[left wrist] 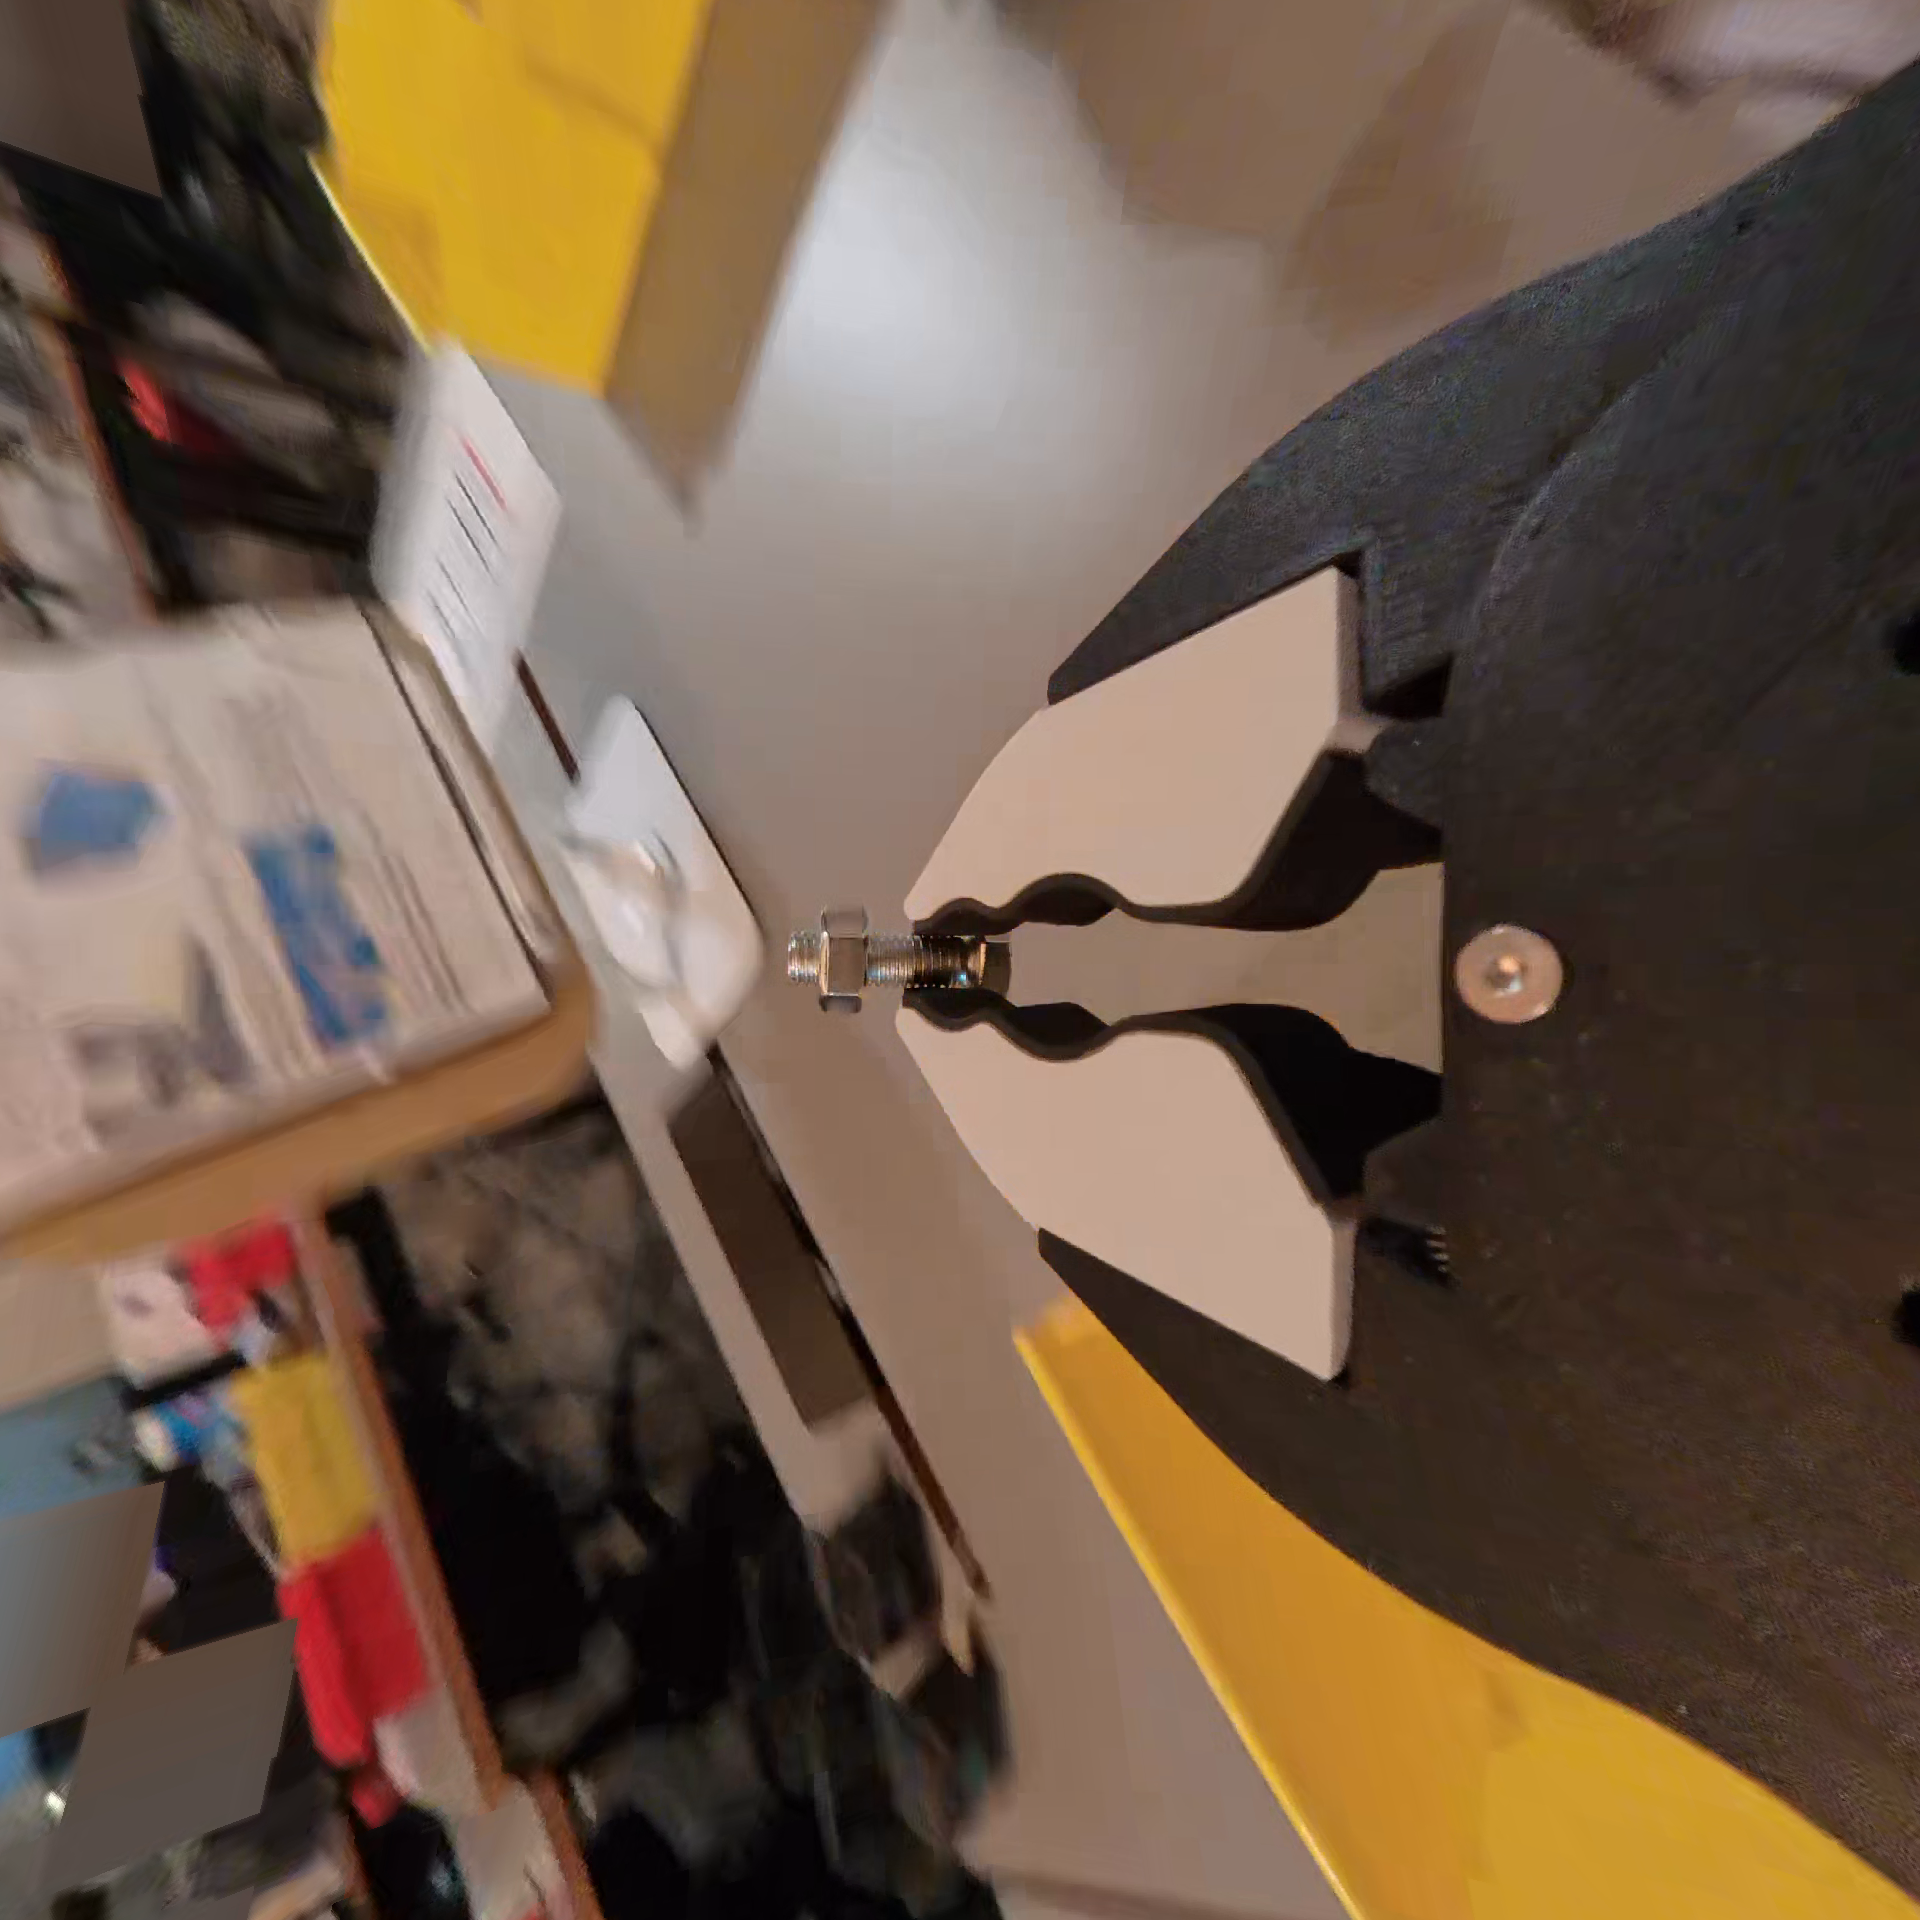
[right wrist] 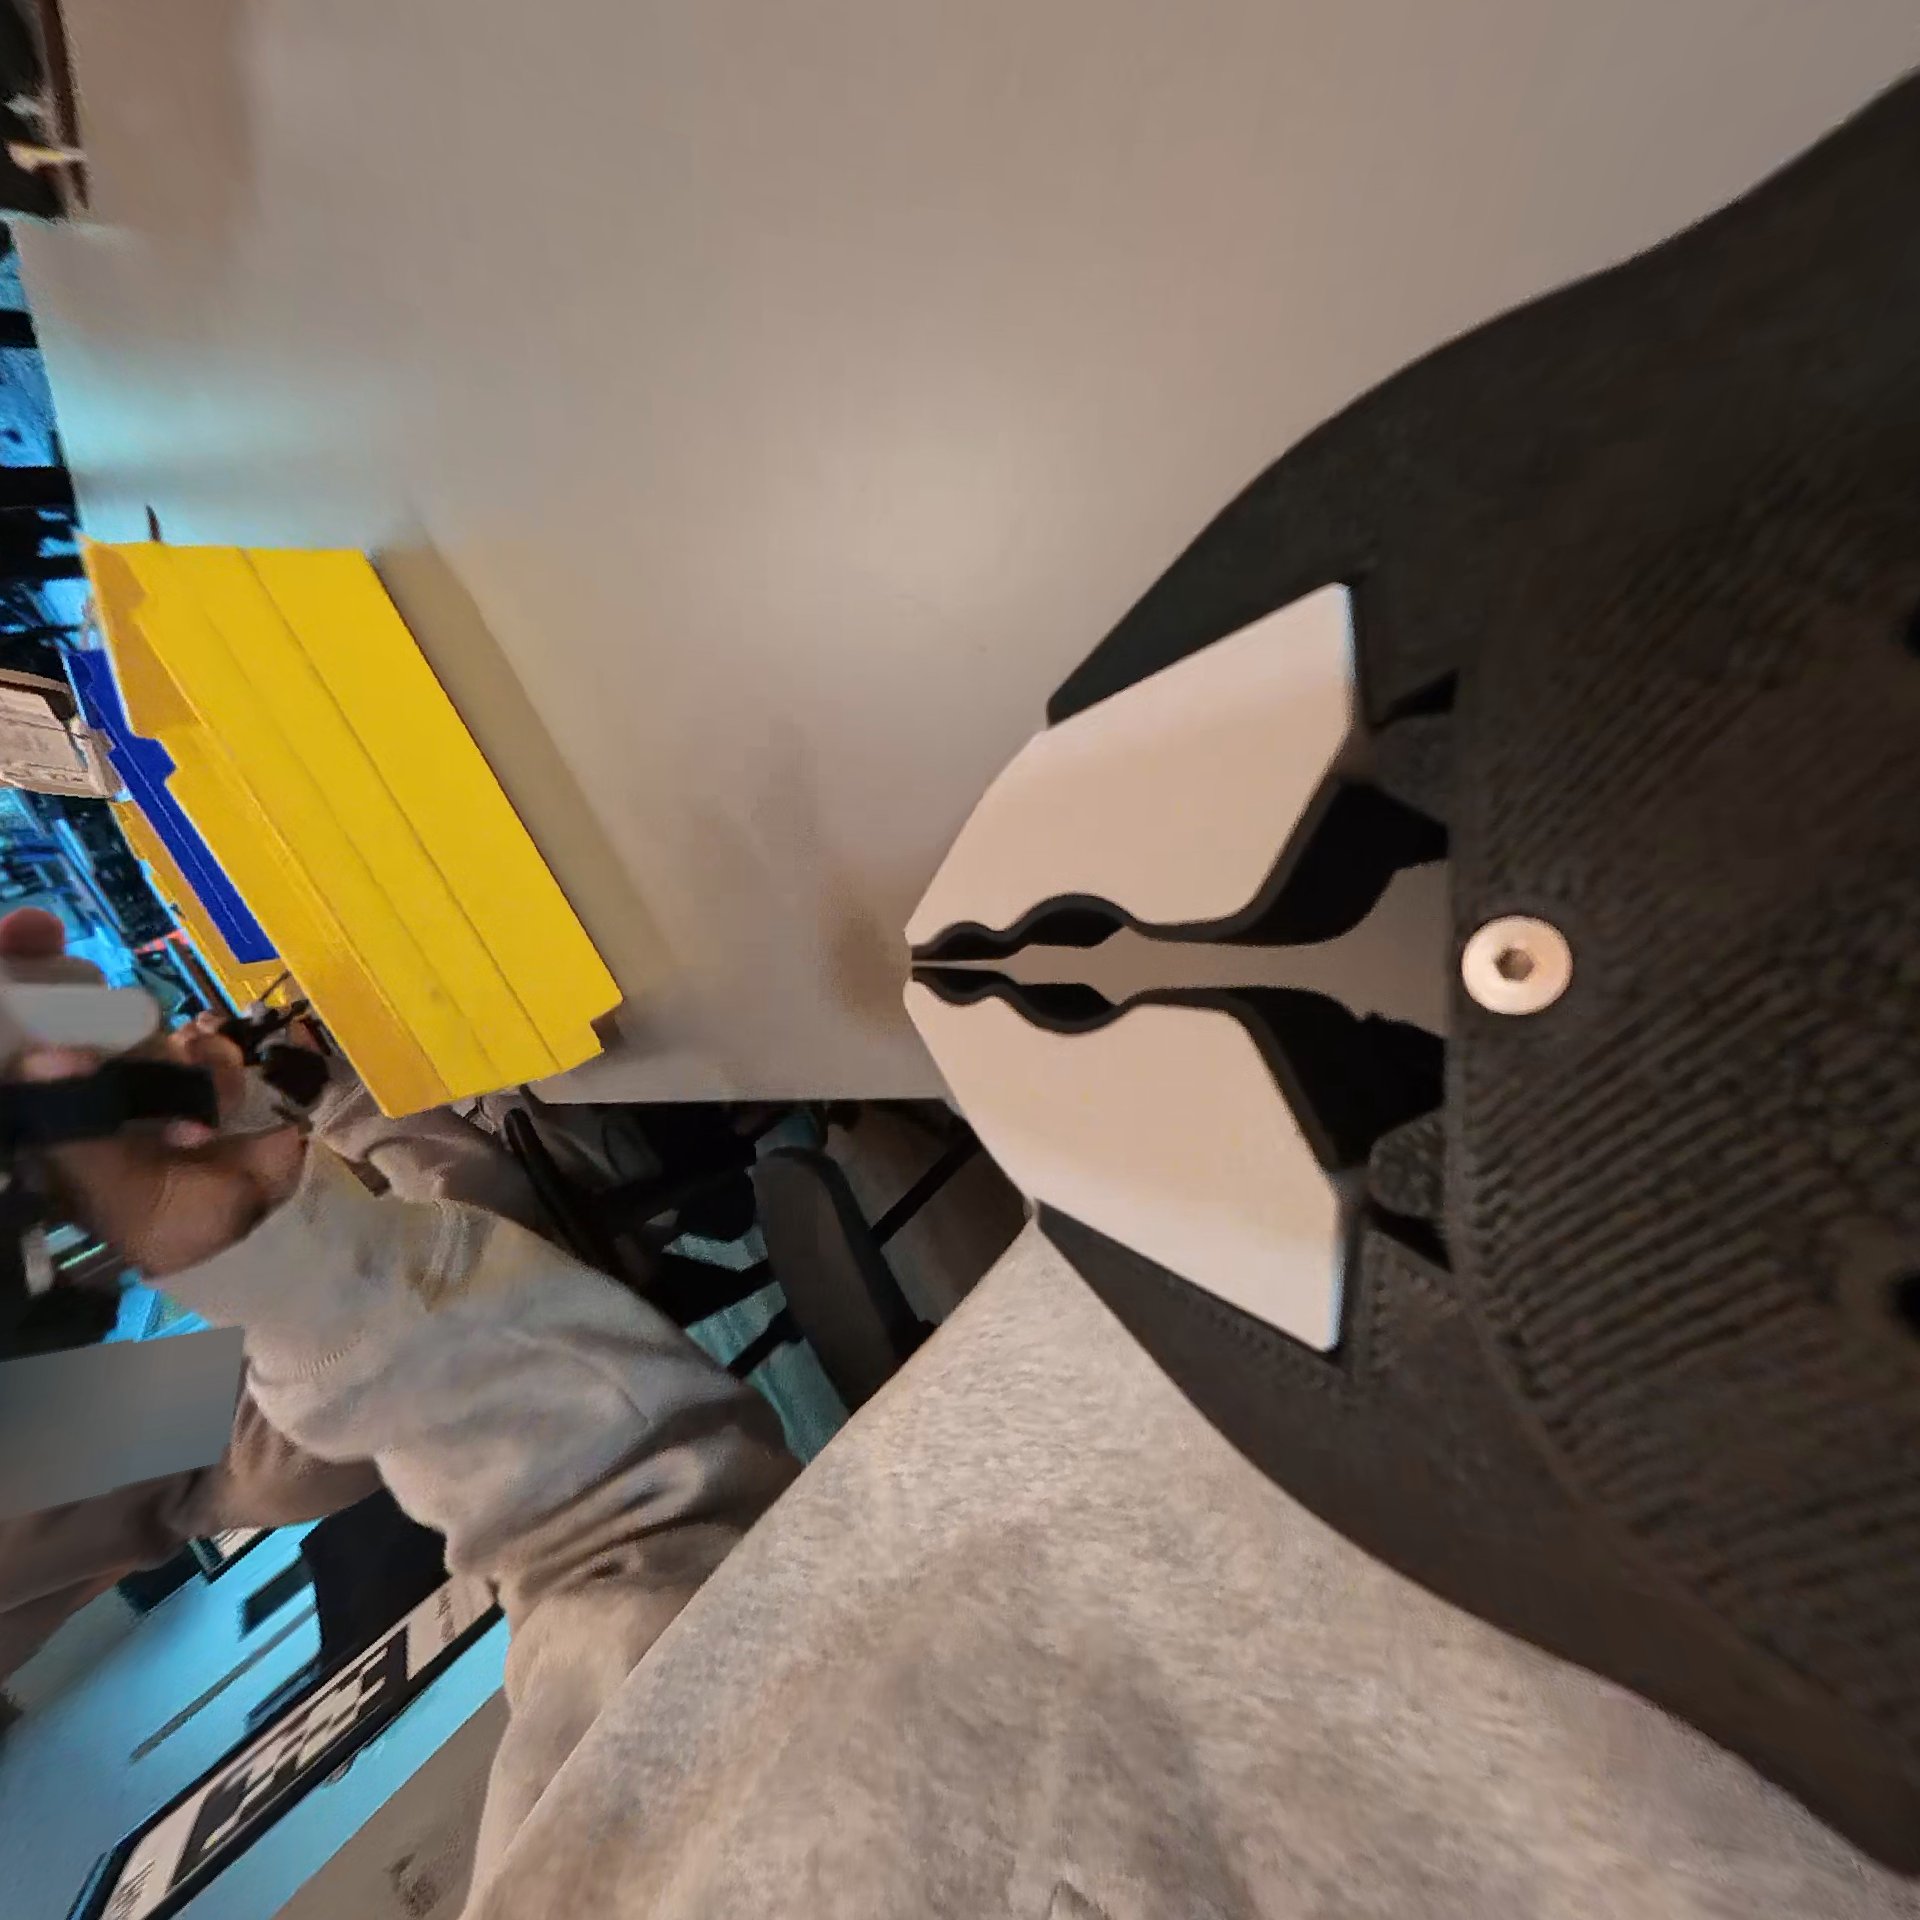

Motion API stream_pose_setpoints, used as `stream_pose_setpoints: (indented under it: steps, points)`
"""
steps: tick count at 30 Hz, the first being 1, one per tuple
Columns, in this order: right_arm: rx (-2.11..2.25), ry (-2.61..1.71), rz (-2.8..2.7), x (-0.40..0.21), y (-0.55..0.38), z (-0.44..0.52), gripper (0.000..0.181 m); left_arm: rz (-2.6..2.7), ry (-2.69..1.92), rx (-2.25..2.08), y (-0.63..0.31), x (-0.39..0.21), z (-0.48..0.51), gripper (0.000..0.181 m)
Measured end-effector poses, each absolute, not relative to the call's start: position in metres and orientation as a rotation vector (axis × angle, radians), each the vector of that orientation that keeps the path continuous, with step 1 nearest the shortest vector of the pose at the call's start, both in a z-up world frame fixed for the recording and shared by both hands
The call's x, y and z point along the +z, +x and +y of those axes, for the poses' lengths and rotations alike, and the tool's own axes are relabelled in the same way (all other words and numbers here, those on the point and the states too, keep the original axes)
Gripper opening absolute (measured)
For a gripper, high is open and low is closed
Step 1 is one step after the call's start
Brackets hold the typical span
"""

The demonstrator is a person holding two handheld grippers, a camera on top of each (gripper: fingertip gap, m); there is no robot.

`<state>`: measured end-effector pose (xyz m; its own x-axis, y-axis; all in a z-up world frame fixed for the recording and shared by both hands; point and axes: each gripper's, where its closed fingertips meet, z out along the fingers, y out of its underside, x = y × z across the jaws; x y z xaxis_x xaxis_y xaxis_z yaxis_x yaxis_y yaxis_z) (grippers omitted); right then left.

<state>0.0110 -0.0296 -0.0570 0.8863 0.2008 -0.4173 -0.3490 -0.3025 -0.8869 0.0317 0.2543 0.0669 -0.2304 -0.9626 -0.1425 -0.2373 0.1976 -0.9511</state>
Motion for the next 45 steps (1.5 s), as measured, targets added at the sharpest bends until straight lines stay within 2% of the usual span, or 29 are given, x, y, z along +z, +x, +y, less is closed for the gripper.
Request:
stream_pose_setpoints:
  steps: [6, 12, 24, 26, 37, 41, 45]
  points:
    - [0.288, -1.693, 0.098, -0.021, 0.029, -0.042, 0.004, 1.711, -0.943, -1.571, 0.045, 0.044, 0.057, 0.009]
    - [0.149, -1.549, 0.143, 0.009, 0.052, -0.065, 0.008, 1.842, -0.939, -1.795, 0.045, -0.02, -0.037, 0.009]
    - [0.186, -1.622, 0.053, -0.014, 0.028, -0.044, 0.007, 1.927, -0.94, -2.018, 0.022, -0.04, -0.059, 0.009]
    - [0.187, -1.622, 0.054, -0.015, 0.028, -0.043, 0.014, 1.921, -0.919, -2.053, 0.02, -0.038, -0.061, 0.009]
    - [0.372, -1.559, 0.064, -0.013, 0.022, -0.042, 0.009, 1.907, -0.87, -2.096, 0.017, -0.036, -0.061, 0.009]
    - [0.485, -1.519, 0.072, -0.014, 0.02, -0.043, 0.02, 1.906, -0.859, -2.112, 0.016, -0.035, -0.061, 0.009]
    - [0.512, -1.494, 0.065, -0.011, 0.019, -0.044, 0.013, 1.906, -0.83, -2.128, 0.013, -0.033, -0.062, 0.009]
